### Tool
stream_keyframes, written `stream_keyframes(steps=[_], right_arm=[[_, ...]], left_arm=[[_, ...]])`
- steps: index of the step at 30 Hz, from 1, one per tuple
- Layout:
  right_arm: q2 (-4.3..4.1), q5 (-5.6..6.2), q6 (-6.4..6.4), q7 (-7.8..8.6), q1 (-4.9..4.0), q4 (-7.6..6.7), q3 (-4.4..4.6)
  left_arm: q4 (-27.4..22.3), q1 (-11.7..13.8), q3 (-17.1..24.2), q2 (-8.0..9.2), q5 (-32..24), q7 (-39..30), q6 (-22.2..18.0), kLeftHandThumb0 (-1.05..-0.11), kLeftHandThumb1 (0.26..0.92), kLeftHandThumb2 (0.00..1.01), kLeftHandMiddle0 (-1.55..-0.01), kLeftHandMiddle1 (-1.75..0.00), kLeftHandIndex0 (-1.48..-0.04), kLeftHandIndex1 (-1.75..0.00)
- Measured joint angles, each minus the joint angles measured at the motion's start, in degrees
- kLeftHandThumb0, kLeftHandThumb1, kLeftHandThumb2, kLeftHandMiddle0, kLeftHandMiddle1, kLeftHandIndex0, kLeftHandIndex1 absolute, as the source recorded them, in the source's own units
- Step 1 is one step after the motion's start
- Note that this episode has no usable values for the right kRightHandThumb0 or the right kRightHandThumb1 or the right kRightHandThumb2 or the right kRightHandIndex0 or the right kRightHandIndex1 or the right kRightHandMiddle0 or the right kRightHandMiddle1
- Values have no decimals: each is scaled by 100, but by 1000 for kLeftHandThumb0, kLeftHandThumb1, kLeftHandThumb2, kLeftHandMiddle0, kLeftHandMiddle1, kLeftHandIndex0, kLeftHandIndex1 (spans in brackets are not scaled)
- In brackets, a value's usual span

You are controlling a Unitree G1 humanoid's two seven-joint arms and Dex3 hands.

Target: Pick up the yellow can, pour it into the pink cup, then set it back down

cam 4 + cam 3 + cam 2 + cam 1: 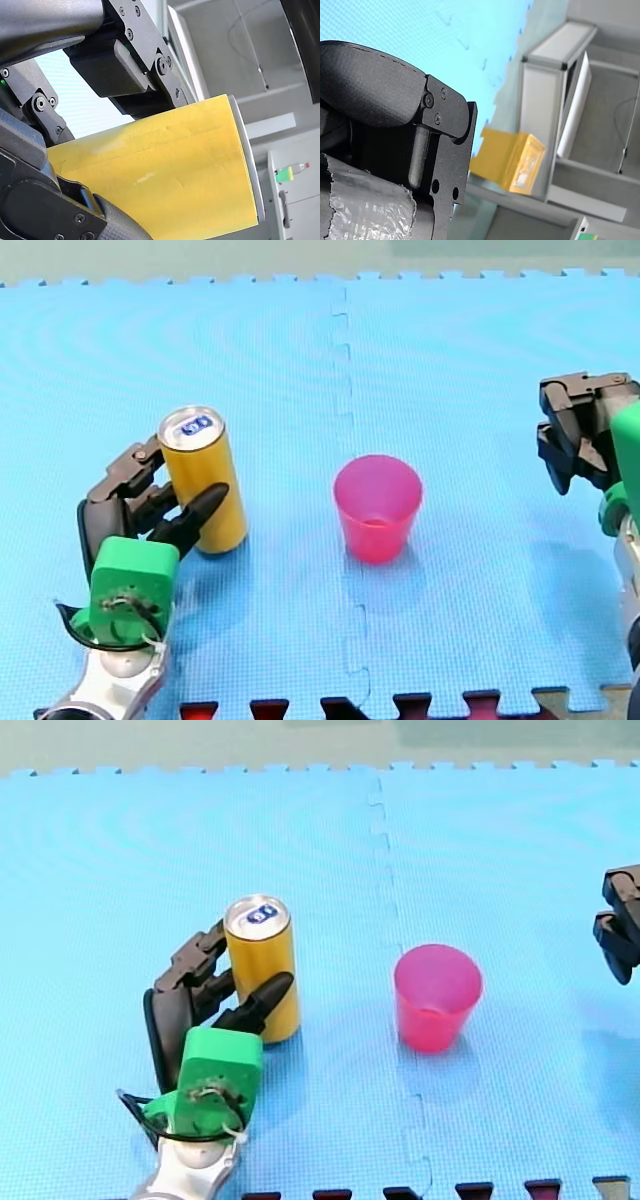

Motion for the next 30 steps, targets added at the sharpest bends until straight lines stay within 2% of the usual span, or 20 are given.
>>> stream_keyframes(steps=[5, 23, 27, 30], right_arm=[[-3, 10, -3, 7, 2, 3, -29], [-81, -7, -77, 37, 26, 6, -54], [-88, -13, -84, 37, 28, 7, -50], [-96, -21, -83, 40, 28, 8, -42]], left_arm=[[52, -10, 24, -63, -47, 53, -23, -328, 842, 2, -1239, 0, -1150, 0], [89, -29, 515, -293, -700, -900, -118, -330, 847, 1, -1236, 0, -1149, 0], [92, -29, 539, -297, -695, -942, -128, -331, 847, 0, -1177, 0, -1045, 1], [93, -19, 389, -241, -391, -600, -144, -402, 849, 0, -1093, -2, -973, 0]])
